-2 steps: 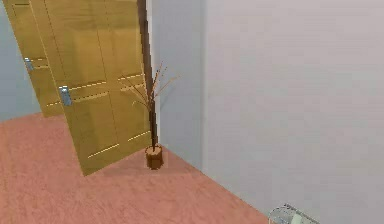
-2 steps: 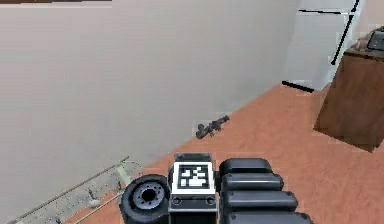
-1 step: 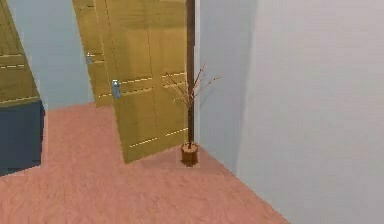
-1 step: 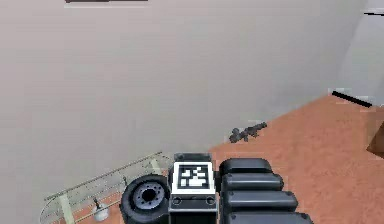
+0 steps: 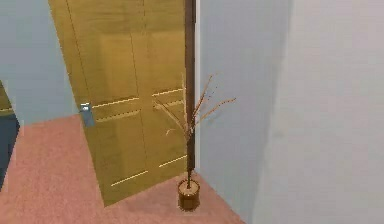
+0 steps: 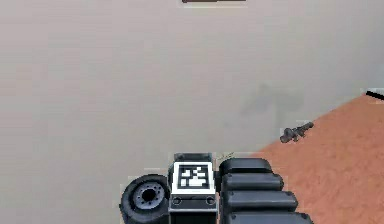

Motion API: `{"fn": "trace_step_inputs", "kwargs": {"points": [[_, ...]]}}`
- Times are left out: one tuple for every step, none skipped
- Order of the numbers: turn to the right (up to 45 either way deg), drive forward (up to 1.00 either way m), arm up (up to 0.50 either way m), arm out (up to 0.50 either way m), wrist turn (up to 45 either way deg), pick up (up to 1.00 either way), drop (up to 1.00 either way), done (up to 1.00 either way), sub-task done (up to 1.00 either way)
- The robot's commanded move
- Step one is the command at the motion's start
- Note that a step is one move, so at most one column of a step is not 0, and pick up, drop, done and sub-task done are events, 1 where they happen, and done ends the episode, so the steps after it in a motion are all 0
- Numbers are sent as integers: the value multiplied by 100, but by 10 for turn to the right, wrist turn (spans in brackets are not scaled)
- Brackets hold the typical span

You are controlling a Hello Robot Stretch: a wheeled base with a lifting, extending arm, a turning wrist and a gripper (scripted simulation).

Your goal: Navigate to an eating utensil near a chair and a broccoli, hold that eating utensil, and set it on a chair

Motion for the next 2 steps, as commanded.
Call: {"fn": "trace_step_inputs", "kwargs": {"points": [[-450,0,0,0,0,0,0,0,0],[-390,0,0,0,0,0,0,0,0]]}}
